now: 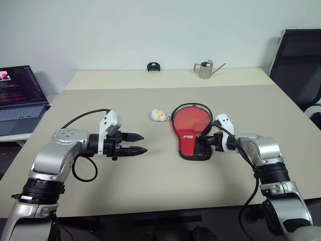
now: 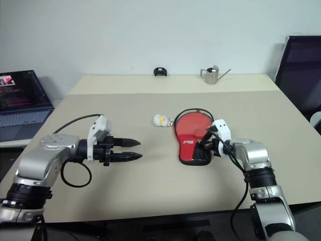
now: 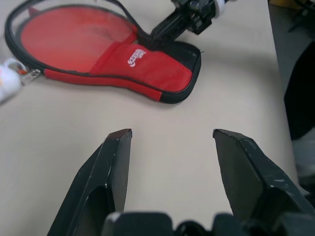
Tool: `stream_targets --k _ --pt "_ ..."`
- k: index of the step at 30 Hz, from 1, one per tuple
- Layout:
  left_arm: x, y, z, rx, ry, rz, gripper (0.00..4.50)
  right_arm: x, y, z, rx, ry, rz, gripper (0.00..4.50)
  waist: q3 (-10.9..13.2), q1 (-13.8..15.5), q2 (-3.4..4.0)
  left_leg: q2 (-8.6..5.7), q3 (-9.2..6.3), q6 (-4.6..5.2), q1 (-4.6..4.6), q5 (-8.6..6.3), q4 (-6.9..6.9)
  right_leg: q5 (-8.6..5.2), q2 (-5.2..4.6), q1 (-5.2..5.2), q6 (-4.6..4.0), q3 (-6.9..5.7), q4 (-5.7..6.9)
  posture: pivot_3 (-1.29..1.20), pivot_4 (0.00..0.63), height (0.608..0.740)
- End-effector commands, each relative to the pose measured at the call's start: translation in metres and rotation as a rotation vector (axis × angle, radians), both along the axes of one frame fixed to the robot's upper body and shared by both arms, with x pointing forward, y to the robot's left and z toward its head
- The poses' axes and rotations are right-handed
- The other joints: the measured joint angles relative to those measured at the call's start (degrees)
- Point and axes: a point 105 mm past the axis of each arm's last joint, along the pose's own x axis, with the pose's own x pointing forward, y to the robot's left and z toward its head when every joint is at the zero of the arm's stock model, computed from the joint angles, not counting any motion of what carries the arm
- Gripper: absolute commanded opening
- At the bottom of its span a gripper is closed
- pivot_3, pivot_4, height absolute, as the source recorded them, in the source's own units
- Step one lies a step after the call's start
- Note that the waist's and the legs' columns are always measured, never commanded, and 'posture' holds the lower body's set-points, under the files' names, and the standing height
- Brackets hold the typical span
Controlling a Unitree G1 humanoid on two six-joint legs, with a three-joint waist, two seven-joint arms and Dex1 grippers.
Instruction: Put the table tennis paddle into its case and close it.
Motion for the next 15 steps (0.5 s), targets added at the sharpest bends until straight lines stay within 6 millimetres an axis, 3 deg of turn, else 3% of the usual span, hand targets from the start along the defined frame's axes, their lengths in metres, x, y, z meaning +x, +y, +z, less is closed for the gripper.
stream_targets --k 1,15 --pt "-0.013 -0.002 0.007 0.018 -0.016 -0.057 2.88 -0.019 0.02 0.011 0.044 -0.016 0.079 0.05 0.0 0.1 0.0 0.0 0.0 0.0 -0.01 0.0 0.0 0.0 0.0 -0.01 0.0 0.0 0.0 0.0 0.15 0.74" --pt "-0.045 -0.009 -0.007 0.019 0.079 -0.147 2.88 -0.089 0.043 -0.008 0.096 0.114 0.134 0.05 0.0 1.2 0.01 0.0 -0.06 0.02 -0.02 -0.01 -0.03 -0.01 0.0 0.01 -0.01 -0.04 -0.05 0.0 0.15 0.74"
